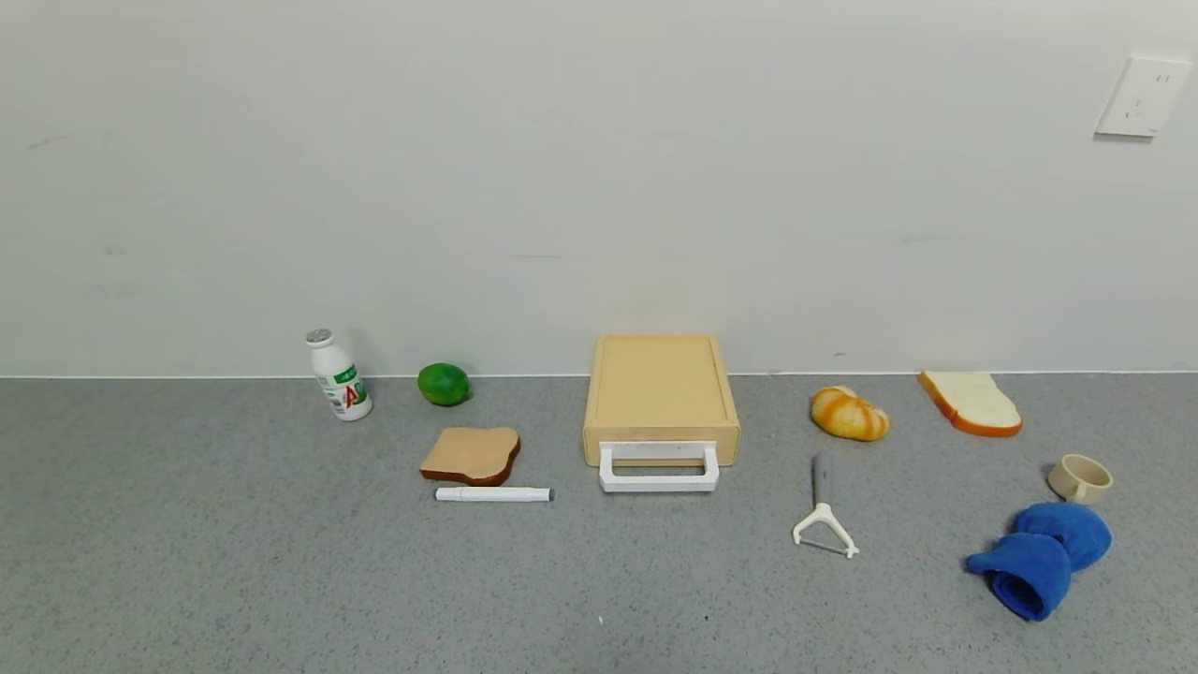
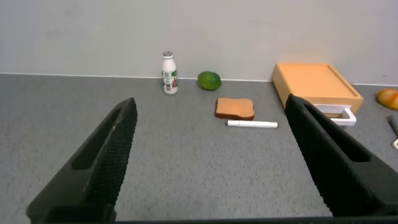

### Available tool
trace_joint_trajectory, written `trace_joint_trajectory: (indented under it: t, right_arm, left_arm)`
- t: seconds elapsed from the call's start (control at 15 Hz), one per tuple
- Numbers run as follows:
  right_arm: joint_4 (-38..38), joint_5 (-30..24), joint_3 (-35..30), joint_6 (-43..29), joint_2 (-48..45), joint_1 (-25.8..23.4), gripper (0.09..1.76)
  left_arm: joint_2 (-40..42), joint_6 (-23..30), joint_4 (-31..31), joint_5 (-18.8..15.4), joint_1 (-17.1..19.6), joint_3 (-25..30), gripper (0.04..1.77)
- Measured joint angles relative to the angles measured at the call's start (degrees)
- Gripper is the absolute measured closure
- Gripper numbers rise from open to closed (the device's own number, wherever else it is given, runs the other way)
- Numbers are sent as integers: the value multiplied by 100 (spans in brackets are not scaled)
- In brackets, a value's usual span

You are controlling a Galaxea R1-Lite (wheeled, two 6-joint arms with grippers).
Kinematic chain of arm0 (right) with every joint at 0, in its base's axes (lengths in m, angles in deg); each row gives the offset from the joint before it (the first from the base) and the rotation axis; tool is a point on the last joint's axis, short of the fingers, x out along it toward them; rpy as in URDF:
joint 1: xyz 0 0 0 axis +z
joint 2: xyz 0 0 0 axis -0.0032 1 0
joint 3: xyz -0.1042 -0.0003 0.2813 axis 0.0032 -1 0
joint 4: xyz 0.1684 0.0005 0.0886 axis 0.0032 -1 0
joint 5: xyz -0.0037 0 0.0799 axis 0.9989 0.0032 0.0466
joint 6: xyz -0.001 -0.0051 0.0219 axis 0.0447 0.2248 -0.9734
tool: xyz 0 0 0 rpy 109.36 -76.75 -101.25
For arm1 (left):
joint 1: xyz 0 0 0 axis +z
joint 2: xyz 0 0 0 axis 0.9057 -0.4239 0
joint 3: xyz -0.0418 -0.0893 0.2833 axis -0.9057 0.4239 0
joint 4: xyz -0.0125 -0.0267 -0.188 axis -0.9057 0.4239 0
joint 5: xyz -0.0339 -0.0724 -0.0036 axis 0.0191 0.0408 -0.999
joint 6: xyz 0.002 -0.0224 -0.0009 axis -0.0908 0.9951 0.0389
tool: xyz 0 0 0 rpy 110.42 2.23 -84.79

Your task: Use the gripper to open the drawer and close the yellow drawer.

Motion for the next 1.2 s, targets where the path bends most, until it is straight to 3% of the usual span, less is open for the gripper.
trace_joint_trajectory:
  t: [0.33, 0.6, 0.8, 1.0, 1.2]
  right_arm:
    - [0, 0, 0, -2, 0, 0, 14]
    - [0, 0, 0, -2, 0, 0, 14]
    - [0, 0, 0, 0, 0, 0, 14]
    - [0, 2, 0, 0, 0, 0, 14]
    - [0, 0, 0, 0, 0, 0, 14]
  left_arm:
    - [538, -27, 44, -149, 232, 446, 9]
    - [1263, -126, -94, -819, 289, 1062, 9]
    - [1491, -296, -905, -905, 293, 1794, 9]
    - [1549, -458, -1852, -933, 293, 2886, 9]
    - [1563, -519, -2058, -905, 293, 3429, 9]
